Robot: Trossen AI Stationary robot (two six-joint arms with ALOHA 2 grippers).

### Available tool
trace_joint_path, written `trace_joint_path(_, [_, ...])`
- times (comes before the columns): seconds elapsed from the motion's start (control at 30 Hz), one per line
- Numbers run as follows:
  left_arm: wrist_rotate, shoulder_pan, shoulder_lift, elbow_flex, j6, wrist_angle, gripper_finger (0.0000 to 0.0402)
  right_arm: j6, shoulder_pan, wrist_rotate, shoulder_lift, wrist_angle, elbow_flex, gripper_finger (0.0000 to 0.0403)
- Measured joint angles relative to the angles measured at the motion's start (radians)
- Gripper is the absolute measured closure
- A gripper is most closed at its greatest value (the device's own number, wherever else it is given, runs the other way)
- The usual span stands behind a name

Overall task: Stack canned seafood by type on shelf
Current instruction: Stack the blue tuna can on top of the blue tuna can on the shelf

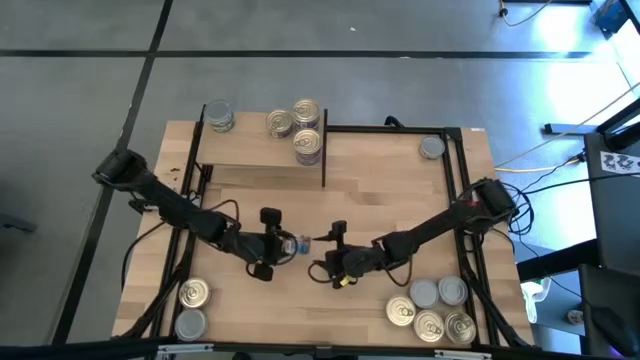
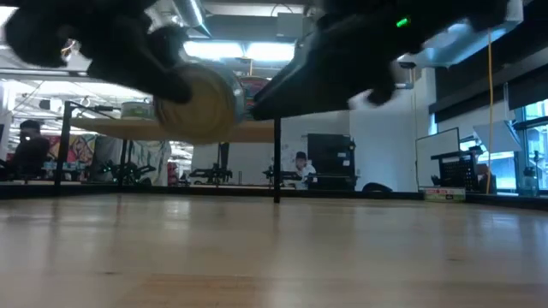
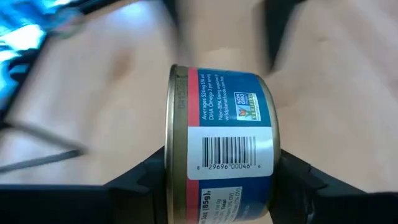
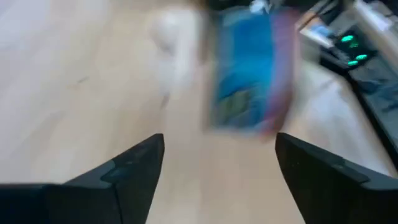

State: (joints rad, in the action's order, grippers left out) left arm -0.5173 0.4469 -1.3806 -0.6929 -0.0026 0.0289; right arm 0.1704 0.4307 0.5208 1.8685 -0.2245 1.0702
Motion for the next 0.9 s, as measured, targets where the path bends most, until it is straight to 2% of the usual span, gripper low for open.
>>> trace_joint_path(0.2, [-0.236, -0.003, 0.123, -0.14, 0.0, 0.333, 0.022, -0.009, 0.039, -0.035, -0.009, 0.06, -0.001, 0.0094])
trace_joint_path(0.37, [-0.423, -0.047, 0.138, -0.29, 0.012, 0.596, 0.022, -0.032, 0.04, -0.067, 0.036, 0.014, -0.002, 0.0104])
trace_joint_path(0.57, [-0.645, -0.182, 0.137, -0.359, 0.14, 0.667, 0.022, -0.034, 0.024, -0.121, 0.048, -0.002, -0.002, 0.0109])
trace_joint_path(0.63, [-0.671, -0.246, 0.138, -0.364, 0.204, 0.662, 0.022, -0.035, 0.02, -0.121, 0.048, -0.014, -0.013, 0.0109])
trace_joint_path(0.73, [-0.657, -0.349, 0.137, -0.364, 0.271, 0.645, 0.022, -0.035, 0.018, -0.12, 0.049, -0.022, -0.035, 0.0109])
trace_joint_path(0.9, [-0.519, -0.526, 0.137, -0.364, 0.418, 0.553, 0.022, -0.033, 0.006, -0.111, 0.049, -0.128, -0.099, 0.0109])
